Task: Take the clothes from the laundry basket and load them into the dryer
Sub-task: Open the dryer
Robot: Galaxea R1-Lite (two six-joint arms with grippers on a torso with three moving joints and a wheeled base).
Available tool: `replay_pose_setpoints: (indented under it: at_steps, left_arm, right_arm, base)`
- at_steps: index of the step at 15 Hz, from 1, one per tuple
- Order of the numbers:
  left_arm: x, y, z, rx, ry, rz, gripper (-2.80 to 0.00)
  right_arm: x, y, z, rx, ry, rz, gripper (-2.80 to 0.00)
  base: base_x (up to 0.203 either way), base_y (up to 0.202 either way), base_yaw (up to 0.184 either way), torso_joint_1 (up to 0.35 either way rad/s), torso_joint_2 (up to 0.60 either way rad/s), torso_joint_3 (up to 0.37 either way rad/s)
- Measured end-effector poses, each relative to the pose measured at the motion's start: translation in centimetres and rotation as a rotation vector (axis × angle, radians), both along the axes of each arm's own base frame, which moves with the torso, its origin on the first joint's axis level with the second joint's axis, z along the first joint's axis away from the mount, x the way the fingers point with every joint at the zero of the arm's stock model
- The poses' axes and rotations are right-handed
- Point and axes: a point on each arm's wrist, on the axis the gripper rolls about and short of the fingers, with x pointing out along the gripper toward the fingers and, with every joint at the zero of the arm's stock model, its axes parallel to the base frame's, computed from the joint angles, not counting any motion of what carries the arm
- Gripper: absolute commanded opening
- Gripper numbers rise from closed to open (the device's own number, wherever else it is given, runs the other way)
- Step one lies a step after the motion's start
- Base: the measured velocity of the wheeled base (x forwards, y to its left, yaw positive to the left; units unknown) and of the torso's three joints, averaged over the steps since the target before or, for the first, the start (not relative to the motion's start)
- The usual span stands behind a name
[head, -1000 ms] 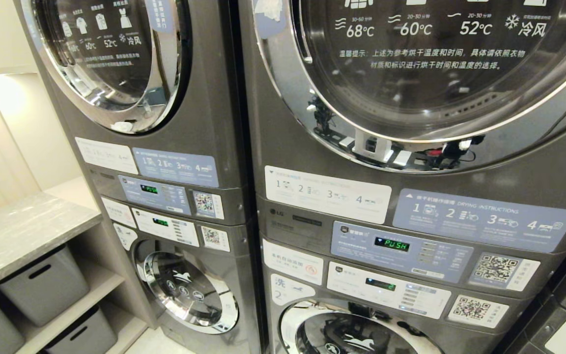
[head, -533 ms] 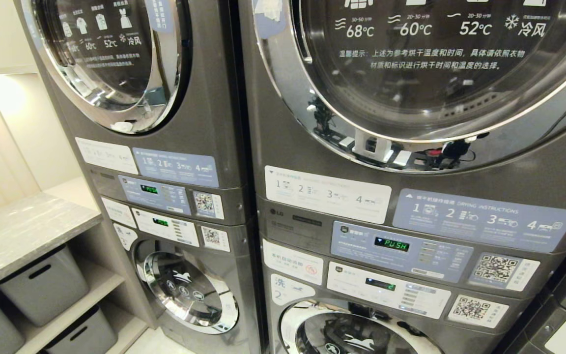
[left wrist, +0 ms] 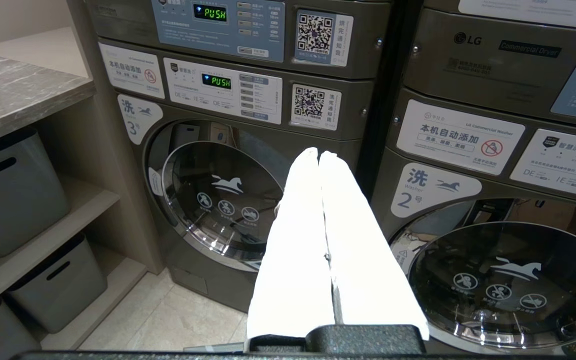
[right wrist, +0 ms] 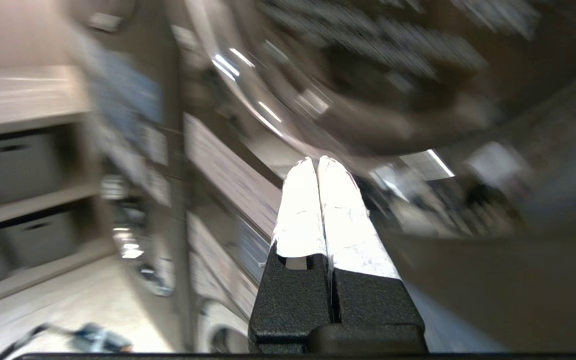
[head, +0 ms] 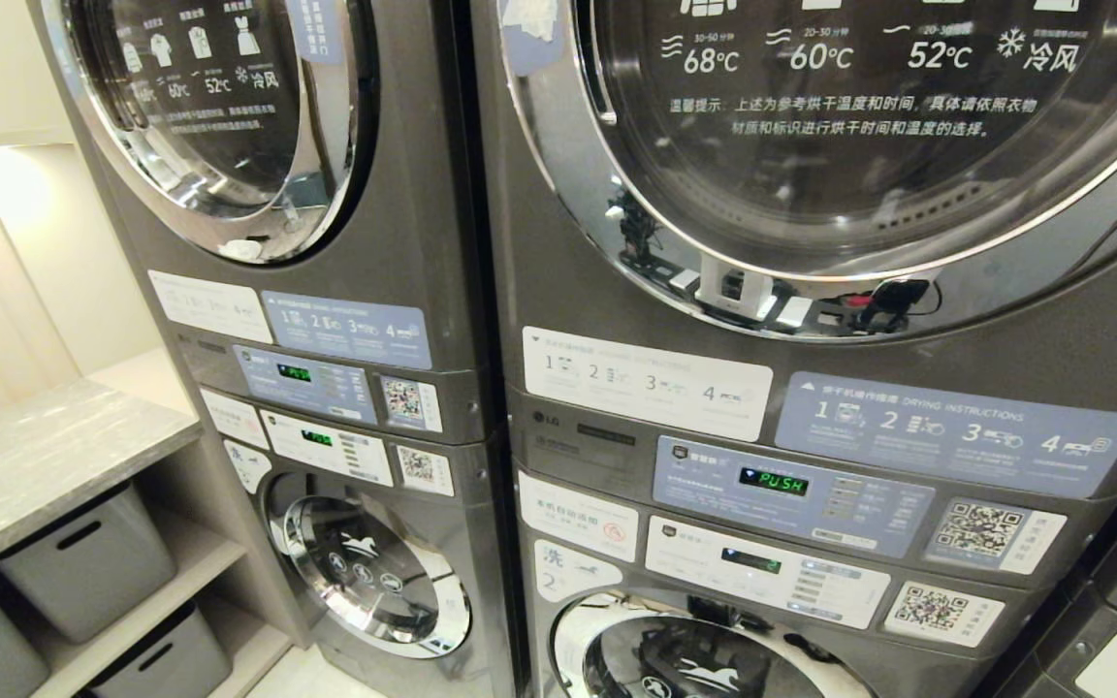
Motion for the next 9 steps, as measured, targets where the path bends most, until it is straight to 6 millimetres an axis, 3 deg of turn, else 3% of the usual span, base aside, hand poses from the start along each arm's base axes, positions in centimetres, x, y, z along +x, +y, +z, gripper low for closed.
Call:
replay_pose_setpoints:
  at_steps: [1, 5, 9]
  left_arm:
    - [0.0, 0.0, 0.0, 0.000, 0.000, 0.000, -2.80]
    - [0.0, 0.0, 0.0, -0.001, -0.001, 0.000, -2.80]
    - [0.0, 0.0, 0.0, -0.002, 0.000, 0.000, -2.80]
  right_arm:
    - [2.2, 1.4, 1.8, -0.007, -0.015, 0.107, 0.00]
    - [8.9, 8.2, 6.0, 0.002, -0.054, 0.327, 0.00]
    - [13.2, 15.8, 7.6, 0.032, -0.095, 0.418, 0.00]
  base:
    - [0.000, 0.000, 0.000, 0.000, 0.00, 0.000]
    - [0.000, 0.000, 0.000, 0.000, 0.00, 0.000]
    - [0.000, 0.000, 0.000, 0.000, 0.00, 0.000]
